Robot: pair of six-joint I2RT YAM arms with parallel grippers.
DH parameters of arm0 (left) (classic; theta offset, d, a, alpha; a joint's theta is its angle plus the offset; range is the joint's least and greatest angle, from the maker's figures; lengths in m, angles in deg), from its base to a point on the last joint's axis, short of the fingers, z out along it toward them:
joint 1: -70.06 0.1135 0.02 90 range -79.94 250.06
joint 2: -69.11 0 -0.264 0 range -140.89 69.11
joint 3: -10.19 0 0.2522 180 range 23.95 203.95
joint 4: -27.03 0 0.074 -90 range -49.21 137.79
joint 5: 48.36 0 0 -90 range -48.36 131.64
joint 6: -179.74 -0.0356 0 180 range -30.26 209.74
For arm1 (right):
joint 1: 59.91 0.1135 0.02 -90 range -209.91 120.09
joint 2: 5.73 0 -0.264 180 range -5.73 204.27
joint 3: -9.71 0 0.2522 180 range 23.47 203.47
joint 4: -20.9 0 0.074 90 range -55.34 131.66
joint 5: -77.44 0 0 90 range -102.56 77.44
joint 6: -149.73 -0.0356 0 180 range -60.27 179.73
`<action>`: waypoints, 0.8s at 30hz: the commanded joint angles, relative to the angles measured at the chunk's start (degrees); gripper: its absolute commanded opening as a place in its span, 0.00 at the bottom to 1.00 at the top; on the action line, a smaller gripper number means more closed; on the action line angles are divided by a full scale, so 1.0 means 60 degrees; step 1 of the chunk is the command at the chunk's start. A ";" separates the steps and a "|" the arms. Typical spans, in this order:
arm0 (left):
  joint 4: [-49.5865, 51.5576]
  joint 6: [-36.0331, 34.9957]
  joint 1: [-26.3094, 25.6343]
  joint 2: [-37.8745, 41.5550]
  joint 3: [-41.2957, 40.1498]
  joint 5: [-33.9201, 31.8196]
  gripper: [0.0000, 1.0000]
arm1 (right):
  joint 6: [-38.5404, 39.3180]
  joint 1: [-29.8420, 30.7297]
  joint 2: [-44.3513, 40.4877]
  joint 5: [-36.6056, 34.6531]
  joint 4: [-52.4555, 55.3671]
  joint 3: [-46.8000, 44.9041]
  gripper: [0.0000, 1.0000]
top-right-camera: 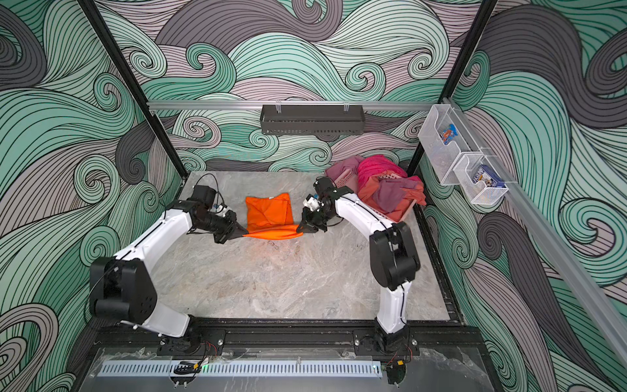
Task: Fold and stack t-shirts
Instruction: Fold the T-shirt.
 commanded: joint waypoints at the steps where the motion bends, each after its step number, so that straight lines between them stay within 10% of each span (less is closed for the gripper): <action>1: 0.1005 0.0270 0.0015 0.1365 -0.0574 -0.0122 0.00 | -0.0100 0.0054 -0.1283 0.0011 0.0156 -0.1123 0.00; 13: 0.2223 0.1506 -0.0003 0.4685 -0.2091 -0.0524 0.00 | -0.0229 0.0477 -0.2682 0.0595 0.0681 -0.2027 0.00; 24: 0.1309 0.0262 0.0087 -0.0139 -0.0198 -0.0849 0.00 | 0.0120 0.0485 0.1101 0.1547 0.0678 0.1088 0.00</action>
